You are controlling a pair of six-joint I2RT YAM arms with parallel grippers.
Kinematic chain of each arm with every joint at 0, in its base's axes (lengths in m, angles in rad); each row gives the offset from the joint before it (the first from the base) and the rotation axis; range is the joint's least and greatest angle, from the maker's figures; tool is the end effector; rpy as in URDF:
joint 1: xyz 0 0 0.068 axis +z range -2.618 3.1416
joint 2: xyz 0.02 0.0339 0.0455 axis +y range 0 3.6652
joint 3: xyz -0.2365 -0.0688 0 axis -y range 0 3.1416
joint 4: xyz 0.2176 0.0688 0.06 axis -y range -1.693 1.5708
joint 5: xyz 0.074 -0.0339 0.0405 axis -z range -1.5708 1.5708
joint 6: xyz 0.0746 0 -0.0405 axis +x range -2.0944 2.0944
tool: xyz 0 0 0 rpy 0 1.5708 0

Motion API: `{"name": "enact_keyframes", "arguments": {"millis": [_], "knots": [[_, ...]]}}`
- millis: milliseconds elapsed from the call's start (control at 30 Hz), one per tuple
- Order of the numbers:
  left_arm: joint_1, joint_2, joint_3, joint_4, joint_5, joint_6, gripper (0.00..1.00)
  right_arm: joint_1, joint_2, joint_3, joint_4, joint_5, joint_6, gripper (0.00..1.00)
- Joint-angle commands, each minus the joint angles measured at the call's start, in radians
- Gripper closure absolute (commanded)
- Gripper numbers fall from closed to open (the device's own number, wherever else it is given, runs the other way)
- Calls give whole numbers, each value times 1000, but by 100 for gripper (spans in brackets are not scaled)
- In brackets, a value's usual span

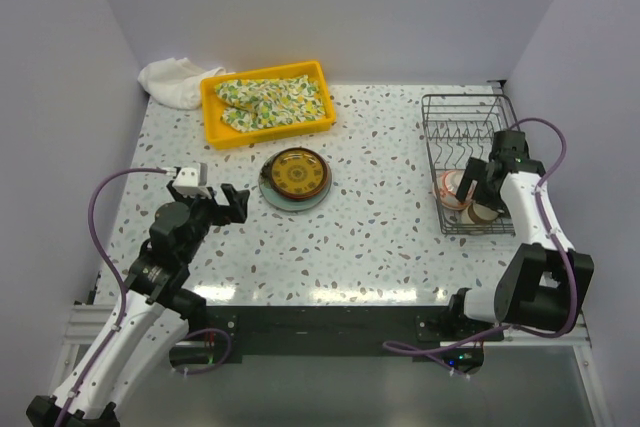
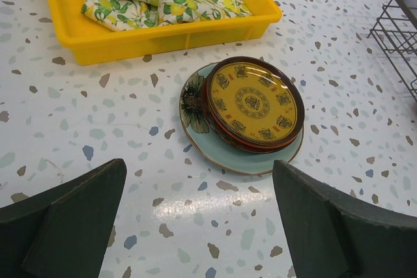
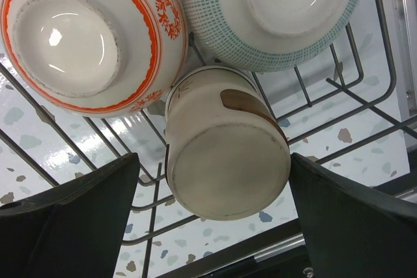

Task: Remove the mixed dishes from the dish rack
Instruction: Pick up the cup from the dish rack.

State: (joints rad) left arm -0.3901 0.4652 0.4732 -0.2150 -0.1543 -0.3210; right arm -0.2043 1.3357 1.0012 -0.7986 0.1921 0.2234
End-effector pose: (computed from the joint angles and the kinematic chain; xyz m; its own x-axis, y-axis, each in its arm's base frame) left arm 0.1619 -0.0542 0.2510 -0.2550 -0.2322 -0.9386 0.1646 0.9461 -0.2788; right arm 0.2444 -0.0652 0.1954 -0.8032 0.3885 -0.4516 0.4680 0.8806 -0.0747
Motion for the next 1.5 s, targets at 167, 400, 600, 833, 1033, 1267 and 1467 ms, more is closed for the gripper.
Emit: {"name": "enact_keyframes", "arguments": {"millis": [167,400,600,833,1033,1267,1467], "knots": [[-9,-10,-8,55,-8,17,0,-3,23,-26,36,-52,-25,6],[-9,-16,-7,55,-8,17,0,-6,19,-29,39,-28,-32,17],[-15,-14,-8,57,-7,17,1,-6,-49,-13,10,-16,-29,38],[-32,4,-5,57,-1,17,0,-4,-156,8,-8,-13,-7,69],[-47,24,2,40,2,17,1,-4,-222,39,-30,-40,14,76],[-49,52,5,48,39,13,1,23,-253,103,-25,-86,30,78],[-49,110,19,120,130,-10,1,57,-260,187,-16,-98,40,81]]}}
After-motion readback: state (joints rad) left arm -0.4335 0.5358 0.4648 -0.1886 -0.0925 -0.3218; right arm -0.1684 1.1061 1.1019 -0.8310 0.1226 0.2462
